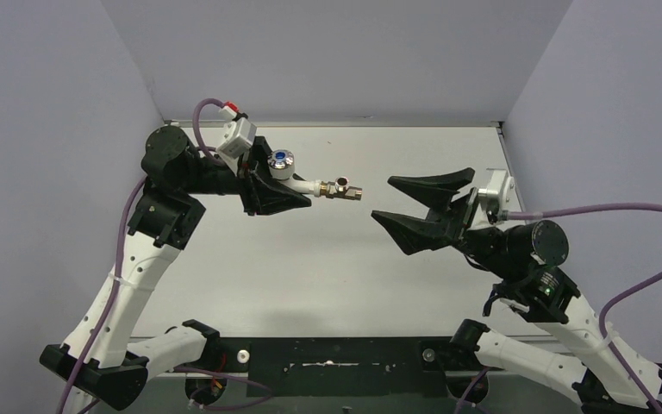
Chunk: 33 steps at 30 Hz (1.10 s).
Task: Install the water faucets
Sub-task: Screw the water faucet onto the adaptor.
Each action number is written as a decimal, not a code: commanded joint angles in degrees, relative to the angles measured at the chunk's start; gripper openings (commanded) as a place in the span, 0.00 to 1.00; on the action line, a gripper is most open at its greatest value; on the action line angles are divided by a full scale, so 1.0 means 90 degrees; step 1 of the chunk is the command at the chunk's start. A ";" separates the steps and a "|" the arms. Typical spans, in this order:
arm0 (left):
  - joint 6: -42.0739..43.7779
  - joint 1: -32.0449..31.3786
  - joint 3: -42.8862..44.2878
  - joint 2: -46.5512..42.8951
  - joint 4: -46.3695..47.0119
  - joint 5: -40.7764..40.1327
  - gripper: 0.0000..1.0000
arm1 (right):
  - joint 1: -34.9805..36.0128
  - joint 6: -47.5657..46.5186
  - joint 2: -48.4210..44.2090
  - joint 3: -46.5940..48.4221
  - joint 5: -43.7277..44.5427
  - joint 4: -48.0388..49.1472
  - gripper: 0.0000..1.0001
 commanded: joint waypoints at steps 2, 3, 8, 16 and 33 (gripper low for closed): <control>-0.0698 -0.0006 -0.0031 -0.0118 0.0914 -0.0047 0.00 | 0.0040 -0.2483 0.0012 0.0124 -0.0787 0.0095 0.59; -0.0758 -0.0006 -0.0037 -0.0131 0.0936 -0.0028 0.00 | 0.0038 -0.2850 0.0024 0.0122 -0.0892 0.0088 0.59; -0.0970 -0.0006 -0.0126 -0.0207 0.0958 0.0032 0.00 | 0.0039 -0.4348 0.0171 0.0292 -0.1408 -0.0118 0.59; -0.1081 -0.0007 -0.0193 -0.0252 0.0954 0.0085 0.00 | 0.0037 -0.5646 0.0692 0.1053 -0.1925 -0.1262 0.55; -0.1037 -0.0006 -0.0224 -0.0232 0.0881 0.0210 0.00 | 0.0059 -0.6148 0.0985 0.1204 -0.1826 -0.1331 0.45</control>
